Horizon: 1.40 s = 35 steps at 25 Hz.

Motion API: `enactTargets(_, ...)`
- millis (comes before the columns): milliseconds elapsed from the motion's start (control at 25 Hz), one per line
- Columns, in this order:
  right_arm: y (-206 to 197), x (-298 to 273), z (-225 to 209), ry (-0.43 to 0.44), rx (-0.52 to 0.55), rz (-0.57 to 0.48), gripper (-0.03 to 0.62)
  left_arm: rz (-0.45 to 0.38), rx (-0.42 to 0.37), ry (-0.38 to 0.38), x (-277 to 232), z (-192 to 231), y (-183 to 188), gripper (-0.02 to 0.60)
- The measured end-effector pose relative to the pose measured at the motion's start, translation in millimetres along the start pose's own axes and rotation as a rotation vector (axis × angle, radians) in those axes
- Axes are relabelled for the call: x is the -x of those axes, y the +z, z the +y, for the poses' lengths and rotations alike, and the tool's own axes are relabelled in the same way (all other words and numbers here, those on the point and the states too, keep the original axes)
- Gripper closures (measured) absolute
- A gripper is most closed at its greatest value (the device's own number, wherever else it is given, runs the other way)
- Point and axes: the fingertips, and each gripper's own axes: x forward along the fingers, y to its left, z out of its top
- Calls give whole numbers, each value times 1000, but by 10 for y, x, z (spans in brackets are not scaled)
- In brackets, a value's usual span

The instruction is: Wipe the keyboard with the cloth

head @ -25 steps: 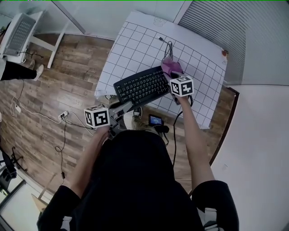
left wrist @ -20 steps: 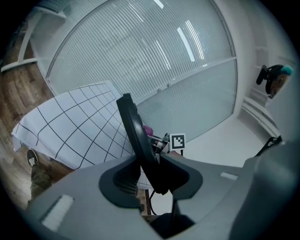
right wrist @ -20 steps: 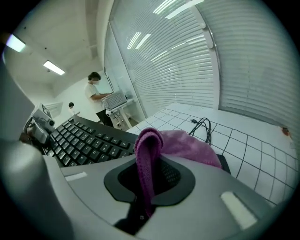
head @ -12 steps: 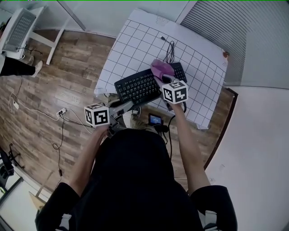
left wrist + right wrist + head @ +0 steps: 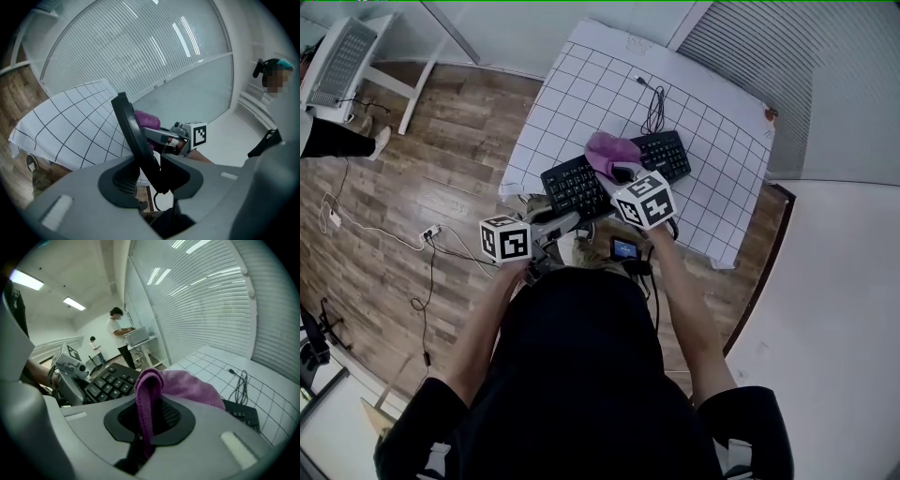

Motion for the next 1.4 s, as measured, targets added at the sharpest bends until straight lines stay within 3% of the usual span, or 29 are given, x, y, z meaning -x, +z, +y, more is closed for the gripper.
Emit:
enactTargets(480,192,-166,960,291,141,62,543,22,-44,-11,-18,80,-129,440)
enactTargets(680,289,-134,1421,491,144,69,543,21,-54,-19,-6,108,-115,440)
enactTargets(760,493,18,1560,595,63,-15,542,-3,-28,-31,1,140,-67,445)
enactTargets(880,983,454,1407,670,-93,-253,542,-21,4,-53,6,177,-22,468)
enactTargets(1000,1234,895,866,588,-147,-412,540,-14,4,-56,17,201,-40,466)
enactTargets(1160,1110,1323,-341,204,-190,-453,536,-42,14,-63,27,182,8,471)
enactTargets(1280,829,1624,-1213,-88,-175,-399,537,-47,13,-70,13,138,45,471)
enactTargets(1400,433,1699,-1793,-279,-105,-251,537,-39,11,-68,-1,115,49,471)
